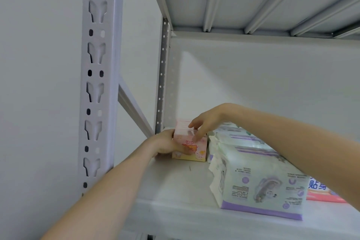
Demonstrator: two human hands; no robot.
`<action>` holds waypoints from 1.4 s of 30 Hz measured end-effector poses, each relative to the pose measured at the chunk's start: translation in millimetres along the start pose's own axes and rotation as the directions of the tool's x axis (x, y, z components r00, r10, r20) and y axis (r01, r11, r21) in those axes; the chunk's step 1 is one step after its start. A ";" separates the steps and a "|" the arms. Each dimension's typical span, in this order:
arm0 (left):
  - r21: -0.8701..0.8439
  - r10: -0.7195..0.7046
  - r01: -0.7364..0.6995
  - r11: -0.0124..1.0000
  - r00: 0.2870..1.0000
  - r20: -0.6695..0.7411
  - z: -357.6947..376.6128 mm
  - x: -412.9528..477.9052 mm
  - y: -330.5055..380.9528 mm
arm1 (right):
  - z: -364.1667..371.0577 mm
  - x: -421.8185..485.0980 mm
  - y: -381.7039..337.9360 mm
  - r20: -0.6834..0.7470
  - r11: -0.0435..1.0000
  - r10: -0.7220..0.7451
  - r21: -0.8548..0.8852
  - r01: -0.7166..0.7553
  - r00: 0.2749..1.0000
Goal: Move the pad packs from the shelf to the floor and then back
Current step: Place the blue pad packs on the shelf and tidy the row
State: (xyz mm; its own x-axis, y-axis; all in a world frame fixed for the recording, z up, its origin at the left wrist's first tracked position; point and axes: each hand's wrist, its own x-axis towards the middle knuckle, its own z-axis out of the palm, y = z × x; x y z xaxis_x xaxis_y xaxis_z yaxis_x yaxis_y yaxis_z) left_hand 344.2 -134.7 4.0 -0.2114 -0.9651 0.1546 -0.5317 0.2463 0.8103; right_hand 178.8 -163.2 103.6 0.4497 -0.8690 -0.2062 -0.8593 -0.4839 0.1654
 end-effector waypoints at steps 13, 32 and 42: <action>0.004 0.015 -0.015 1.000 1.000 -0.005 -1.7 -5.1 0.1 | 7.0 -3.2 3.2 -0.023 0.995 -0.009 0.095 0.012 1.000; -0.186 0.094 -0.139 0.973 0.968 -0.234 -10.9 -51.9 17.4 | 6.1 -123.7 32.1 -0.506 0.827 0.169 0.540 0.158 0.846; -0.561 0.277 -0.236 0.793 0.961 -0.013 29.6 -127.5 39.4 | 99.8 -225.8 65.6 -0.607 0.600 0.436 0.747 0.288 0.665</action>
State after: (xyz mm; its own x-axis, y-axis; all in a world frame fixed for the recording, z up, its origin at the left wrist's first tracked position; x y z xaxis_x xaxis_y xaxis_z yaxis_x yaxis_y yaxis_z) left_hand 325.8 0.7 -0.5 -0.3398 -0.8603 0.3800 0.0885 0.3730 0.9236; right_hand -3.3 11.6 64.7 0.0719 -0.8511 0.5201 -0.5678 -0.4636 -0.6802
